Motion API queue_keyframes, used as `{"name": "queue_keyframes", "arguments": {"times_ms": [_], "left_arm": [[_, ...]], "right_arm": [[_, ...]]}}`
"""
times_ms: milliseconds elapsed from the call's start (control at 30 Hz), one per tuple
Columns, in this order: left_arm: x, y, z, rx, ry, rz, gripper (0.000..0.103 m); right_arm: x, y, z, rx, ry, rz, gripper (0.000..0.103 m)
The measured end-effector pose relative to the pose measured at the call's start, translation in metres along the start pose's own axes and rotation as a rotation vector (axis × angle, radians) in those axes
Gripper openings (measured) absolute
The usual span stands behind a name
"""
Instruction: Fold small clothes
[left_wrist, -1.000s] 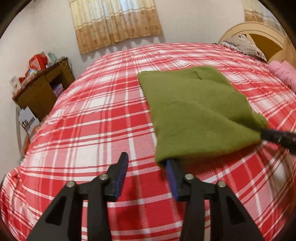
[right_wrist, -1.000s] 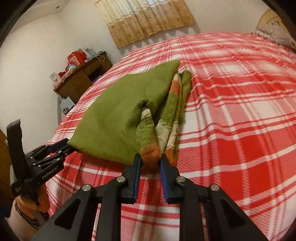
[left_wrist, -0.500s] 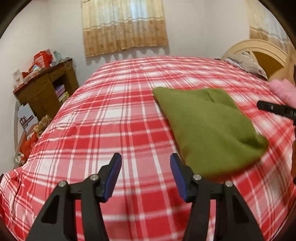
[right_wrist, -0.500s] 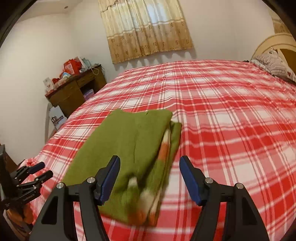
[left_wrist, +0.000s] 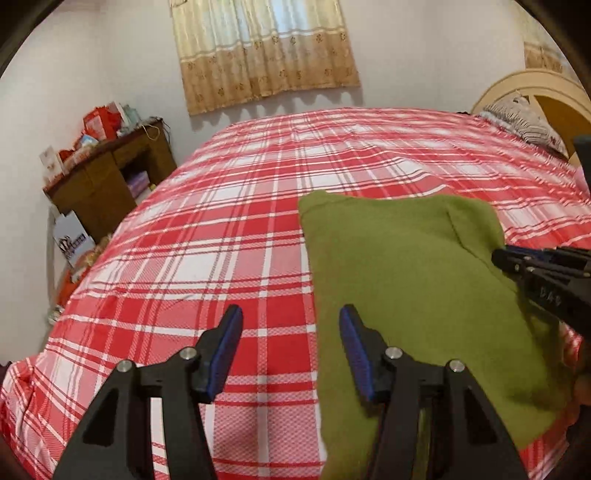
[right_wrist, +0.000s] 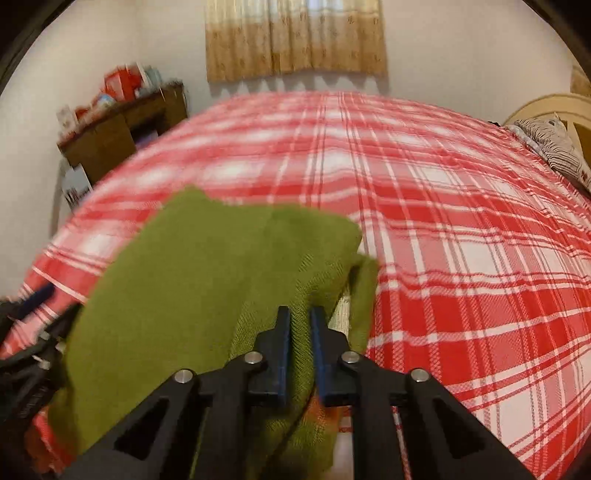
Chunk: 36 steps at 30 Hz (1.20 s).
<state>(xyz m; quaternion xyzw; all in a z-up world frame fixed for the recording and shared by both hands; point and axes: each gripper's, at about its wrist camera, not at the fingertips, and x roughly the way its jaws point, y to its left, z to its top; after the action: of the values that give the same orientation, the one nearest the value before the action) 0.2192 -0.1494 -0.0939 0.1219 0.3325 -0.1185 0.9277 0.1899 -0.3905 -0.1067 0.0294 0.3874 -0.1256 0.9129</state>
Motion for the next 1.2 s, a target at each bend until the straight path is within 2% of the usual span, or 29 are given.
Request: {"name": "queue_keyframes", "arguments": {"times_ms": [167, 333, 433, 533, 633, 800, 900, 1067, 1200], "left_arm": [[0.003, -0.004, 0.000, 0.008, 0.003, 0.014, 0.057], [0.005, -0.013, 0.000, 0.020, -0.001, 0.024, 0.057], [0.005, -0.014, 0.000, 0.026, 0.002, 0.035, 0.057], [0.006, -0.013, -0.001, 0.022, 0.009, 0.035, 0.057], [0.008, -0.013, -0.001, 0.011, 0.013, 0.039, 0.057], [0.007, -0.016, -0.003, 0.023, 0.003, 0.058, 0.057], [0.007, -0.015, -0.004, 0.019, 0.008, 0.063, 0.057], [0.007, -0.010, -0.008, 0.013, 0.017, 0.059, 0.057], [0.009, -0.007, -0.011, -0.002, 0.029, 0.051, 0.057]], "right_arm": [[0.018, -0.021, 0.007, 0.089, 0.014, -0.011, 0.009], [0.028, -0.016, 0.011, 0.031, -0.020, -0.082, 0.009], [0.027, -0.024, 0.013, 0.067, -0.018, -0.039, 0.009], [0.008, -0.034, 0.005, 0.120, -0.039, 0.032, 0.010], [-0.026, -0.043, -0.005, 0.188, -0.106, 0.016, 0.010], [-0.068, -0.022, -0.025, 0.121, -0.150, 0.102, 0.013], [-0.068, -0.007, -0.042, 0.101, -0.109, 0.184, 0.013], [-0.048, -0.010, -0.066, 0.134, -0.085, 0.177, 0.014], [-0.044, -0.011, -0.065, 0.147, -0.087, 0.173, 0.016]]}}
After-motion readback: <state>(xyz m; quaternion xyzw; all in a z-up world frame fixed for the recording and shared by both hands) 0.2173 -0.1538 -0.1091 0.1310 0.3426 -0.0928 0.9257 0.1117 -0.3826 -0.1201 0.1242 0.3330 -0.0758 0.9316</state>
